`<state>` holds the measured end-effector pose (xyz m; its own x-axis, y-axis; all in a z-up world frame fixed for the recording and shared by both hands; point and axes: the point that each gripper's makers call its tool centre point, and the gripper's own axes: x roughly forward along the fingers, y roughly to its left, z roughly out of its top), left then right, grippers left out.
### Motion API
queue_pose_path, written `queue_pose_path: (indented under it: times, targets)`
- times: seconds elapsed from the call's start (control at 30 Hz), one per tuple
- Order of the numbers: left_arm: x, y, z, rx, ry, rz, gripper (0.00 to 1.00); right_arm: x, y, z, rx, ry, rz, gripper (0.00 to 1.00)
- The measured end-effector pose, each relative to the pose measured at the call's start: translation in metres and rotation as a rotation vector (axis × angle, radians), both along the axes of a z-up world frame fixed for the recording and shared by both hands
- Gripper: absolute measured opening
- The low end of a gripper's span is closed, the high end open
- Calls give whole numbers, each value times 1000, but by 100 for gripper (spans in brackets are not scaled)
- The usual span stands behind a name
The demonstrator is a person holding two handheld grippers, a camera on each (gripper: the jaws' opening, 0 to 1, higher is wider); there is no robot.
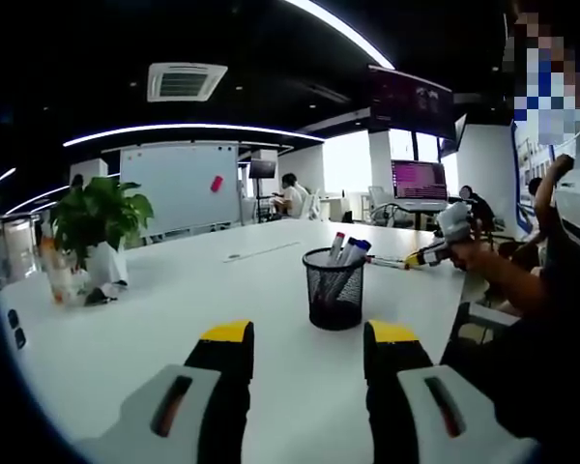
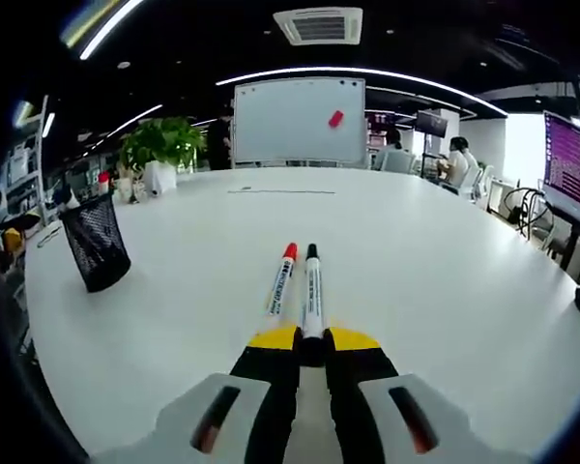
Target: Pick up the whiteboard markers from the pen holder and place them facing the whiteboard neatly
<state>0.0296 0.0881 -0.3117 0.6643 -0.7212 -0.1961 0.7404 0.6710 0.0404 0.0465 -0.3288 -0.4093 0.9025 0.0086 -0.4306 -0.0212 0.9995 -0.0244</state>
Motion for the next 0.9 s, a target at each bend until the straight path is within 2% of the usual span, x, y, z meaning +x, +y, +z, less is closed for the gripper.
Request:
queue_pose_path:
  times: [0.27, 0.63, 0.9]
  targets:
    - [-1, -1, 0, -1, -1, -2, 47, -5, 9, 0, 6, 4, 5, 14]
    - [-1, -2, 0, 1, 0, -3, 47, 3, -7, -3, 75, -1, -8, 15]
    - [-1, 0, 1, 1, -2, 2, 47, 6, -14, 8, 132, -42, -18, 18]
